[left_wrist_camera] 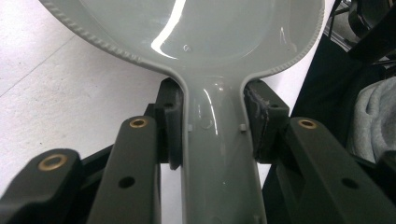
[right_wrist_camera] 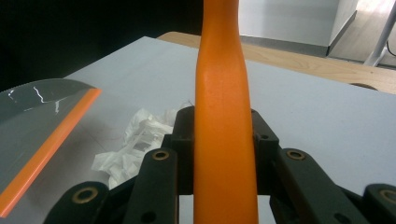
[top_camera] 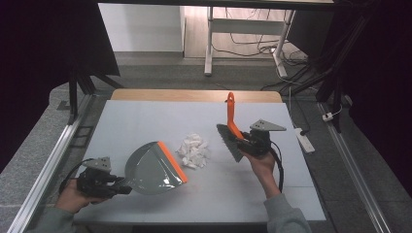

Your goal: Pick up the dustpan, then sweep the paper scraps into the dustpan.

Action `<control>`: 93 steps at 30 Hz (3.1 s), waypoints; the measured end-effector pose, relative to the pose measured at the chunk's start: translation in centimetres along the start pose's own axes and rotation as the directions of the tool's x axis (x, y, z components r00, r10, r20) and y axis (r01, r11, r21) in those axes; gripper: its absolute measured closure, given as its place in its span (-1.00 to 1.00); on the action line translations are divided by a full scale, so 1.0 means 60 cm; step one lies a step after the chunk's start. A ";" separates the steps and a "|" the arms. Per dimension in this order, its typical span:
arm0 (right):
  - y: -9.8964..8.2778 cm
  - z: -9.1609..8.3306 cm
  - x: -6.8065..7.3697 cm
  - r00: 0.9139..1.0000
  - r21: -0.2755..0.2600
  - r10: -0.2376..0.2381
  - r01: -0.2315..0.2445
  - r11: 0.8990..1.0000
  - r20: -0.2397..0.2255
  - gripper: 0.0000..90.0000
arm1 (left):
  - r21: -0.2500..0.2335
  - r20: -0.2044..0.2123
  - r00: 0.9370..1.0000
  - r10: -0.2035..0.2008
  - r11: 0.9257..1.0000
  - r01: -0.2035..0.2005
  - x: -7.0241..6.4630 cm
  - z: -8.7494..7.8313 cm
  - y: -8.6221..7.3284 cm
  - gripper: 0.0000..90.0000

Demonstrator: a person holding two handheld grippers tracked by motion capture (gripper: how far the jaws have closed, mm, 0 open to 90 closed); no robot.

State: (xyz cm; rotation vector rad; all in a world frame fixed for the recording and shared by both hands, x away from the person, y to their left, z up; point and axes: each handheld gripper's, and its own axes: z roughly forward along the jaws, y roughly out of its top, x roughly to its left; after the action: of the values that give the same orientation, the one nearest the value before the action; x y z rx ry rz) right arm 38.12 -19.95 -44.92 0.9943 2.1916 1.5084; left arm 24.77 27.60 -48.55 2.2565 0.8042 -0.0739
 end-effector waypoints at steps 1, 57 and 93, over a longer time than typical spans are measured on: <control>0.000 0.002 0.000 1.000 -0.004 0.001 -0.001 1.000 -0.007 0.56 | 0.003 0.001 1.000 0.001 1.000 -0.001 0.000 0.000 0.000 0.36; 0.029 0.171 -0.005 0.999 0.156 -0.024 0.016 0.988 0.046 0.56 | 0.089 -0.016 0.999 -0.046 0.995 0.047 0.001 0.052 0.010 0.36; 0.022 0.240 0.025 0.999 0.263 -0.045 0.043 0.964 0.003 0.56 | 0.103 -0.023 0.997 -0.074 0.992 0.076 0.004 0.069 0.013 0.36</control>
State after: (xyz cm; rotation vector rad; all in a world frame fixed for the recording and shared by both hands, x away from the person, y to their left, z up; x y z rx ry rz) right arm 46.05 -8.58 -49.37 1.0187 2.4366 1.2117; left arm 26.16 24.58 -51.18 2.3274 0.9140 -0.1326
